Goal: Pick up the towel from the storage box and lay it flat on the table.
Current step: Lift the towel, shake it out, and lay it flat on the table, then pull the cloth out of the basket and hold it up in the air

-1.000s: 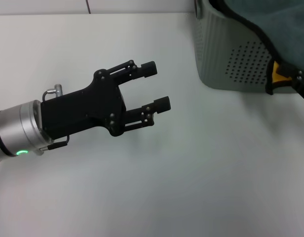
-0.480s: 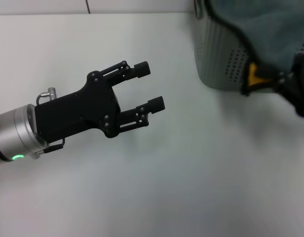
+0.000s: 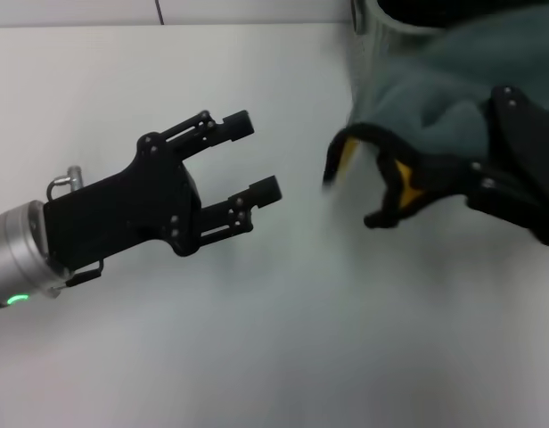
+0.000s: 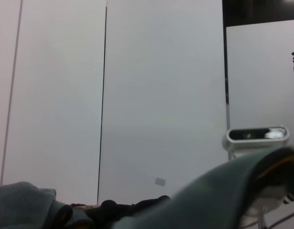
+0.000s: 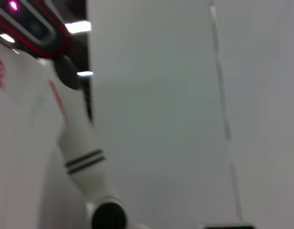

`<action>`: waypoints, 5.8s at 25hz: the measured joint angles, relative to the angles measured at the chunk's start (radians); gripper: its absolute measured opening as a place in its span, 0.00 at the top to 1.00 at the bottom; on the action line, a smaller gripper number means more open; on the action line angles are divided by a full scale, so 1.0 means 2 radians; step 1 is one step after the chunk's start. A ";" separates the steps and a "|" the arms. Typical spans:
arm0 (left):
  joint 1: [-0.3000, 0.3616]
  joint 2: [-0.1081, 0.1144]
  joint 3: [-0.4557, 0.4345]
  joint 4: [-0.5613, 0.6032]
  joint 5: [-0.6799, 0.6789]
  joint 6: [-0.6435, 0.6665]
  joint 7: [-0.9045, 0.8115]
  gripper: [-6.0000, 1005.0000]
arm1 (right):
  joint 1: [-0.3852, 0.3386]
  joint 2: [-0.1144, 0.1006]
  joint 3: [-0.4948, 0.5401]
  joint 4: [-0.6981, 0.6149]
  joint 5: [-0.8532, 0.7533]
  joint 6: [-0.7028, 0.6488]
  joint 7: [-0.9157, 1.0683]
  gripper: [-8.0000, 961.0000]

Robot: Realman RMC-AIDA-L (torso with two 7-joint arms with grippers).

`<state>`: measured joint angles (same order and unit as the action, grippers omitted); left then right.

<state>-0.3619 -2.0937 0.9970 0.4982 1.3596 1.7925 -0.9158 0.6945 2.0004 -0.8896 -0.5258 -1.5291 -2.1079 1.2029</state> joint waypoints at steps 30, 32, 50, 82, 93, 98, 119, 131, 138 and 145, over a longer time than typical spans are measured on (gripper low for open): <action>-0.023 -0.002 0.015 -0.056 -0.020 0.024 0.037 0.26 | -0.010 -0.039 0.042 -0.131 0.092 0.049 0.199 0.96; -0.026 -0.003 0.015 -0.064 -0.022 0.024 0.045 0.26 | -0.009 -0.038 0.042 -0.131 0.092 0.058 0.199 0.96; -0.025 -0.004 0.017 -0.099 -0.061 0.026 0.080 0.26 | -0.005 -0.022 0.037 -0.126 0.101 0.110 0.190 0.96; -0.035 -0.006 0.015 -0.142 -0.105 0.005 0.082 0.68 | 0.017 0.002 0.011 -0.125 0.097 0.130 0.172 0.96; -0.035 -0.005 0.016 -0.162 -0.144 0.004 0.085 0.87 | 0.016 0.005 0.011 -0.128 0.097 0.125 0.172 0.96; -0.033 -0.004 0.016 -0.158 -0.144 0.011 0.088 0.93 | 0.013 0.004 0.011 -0.124 0.096 0.127 0.172 0.96; -0.017 0.006 0.012 -0.012 -0.244 0.065 -0.004 0.98 | -0.028 0.010 -0.080 -0.051 0.055 0.174 0.123 0.79; -0.027 0.005 0.012 0.045 -0.249 0.062 -0.019 0.98 | -0.059 0.012 -0.085 -0.026 0.057 0.236 0.090 0.41; -0.021 0.005 0.012 0.045 -0.247 0.062 -0.019 0.98 | -0.058 0.011 -0.091 -0.054 0.055 0.233 0.081 0.25; -0.011 0.005 0.012 0.039 -0.243 0.062 -0.011 0.98 | -0.088 0.011 -0.091 -0.124 0.059 0.165 0.081 0.26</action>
<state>-0.3834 -2.0836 1.0216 0.5771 0.8735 1.9158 -0.9378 0.5179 2.0229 -1.0715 -0.7735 -1.4108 -1.7786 1.3656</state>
